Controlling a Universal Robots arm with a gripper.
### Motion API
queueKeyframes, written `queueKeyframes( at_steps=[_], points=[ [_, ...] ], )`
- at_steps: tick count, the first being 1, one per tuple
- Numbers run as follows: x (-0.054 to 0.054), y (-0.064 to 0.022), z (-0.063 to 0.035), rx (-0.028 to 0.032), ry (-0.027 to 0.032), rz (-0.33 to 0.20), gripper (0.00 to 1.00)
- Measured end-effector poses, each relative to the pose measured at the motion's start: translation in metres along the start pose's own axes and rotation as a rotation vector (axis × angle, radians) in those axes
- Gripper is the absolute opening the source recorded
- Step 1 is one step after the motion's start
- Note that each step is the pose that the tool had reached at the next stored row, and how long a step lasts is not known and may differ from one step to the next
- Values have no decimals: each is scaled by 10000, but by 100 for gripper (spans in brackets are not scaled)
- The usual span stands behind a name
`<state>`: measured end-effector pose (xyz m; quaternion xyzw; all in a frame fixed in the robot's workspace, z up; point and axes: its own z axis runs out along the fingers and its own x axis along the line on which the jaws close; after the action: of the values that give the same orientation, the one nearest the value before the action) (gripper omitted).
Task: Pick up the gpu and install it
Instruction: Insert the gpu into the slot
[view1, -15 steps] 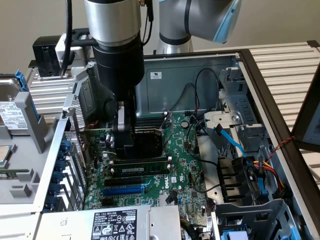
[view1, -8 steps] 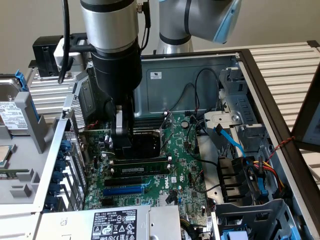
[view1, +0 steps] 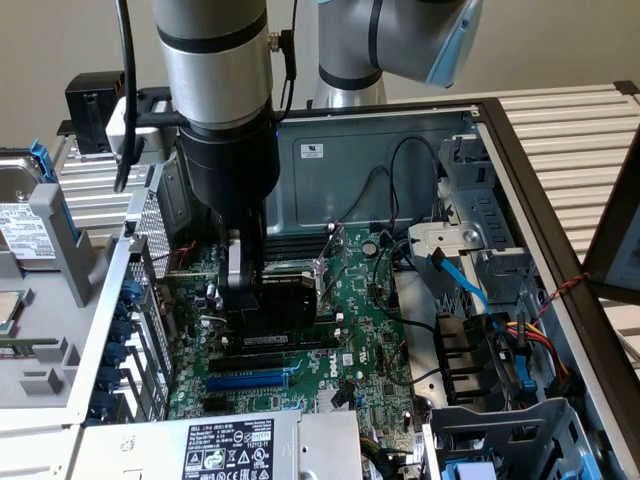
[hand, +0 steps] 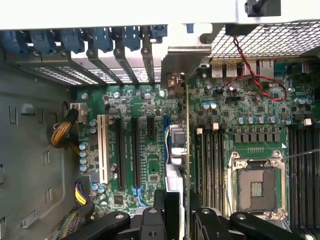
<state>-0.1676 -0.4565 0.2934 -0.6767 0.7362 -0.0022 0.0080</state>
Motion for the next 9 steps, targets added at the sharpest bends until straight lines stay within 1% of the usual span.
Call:
queueKeyframes(
  at_steps=[2,4,5,9],
  points=[
    [12,1,21,-26,3,13,28],
    [17,1,39,-71,5,21,28],
    [18,1,39,-80,7,21,28],
    [18,1,42,-80,6,21,28]
  ],
)
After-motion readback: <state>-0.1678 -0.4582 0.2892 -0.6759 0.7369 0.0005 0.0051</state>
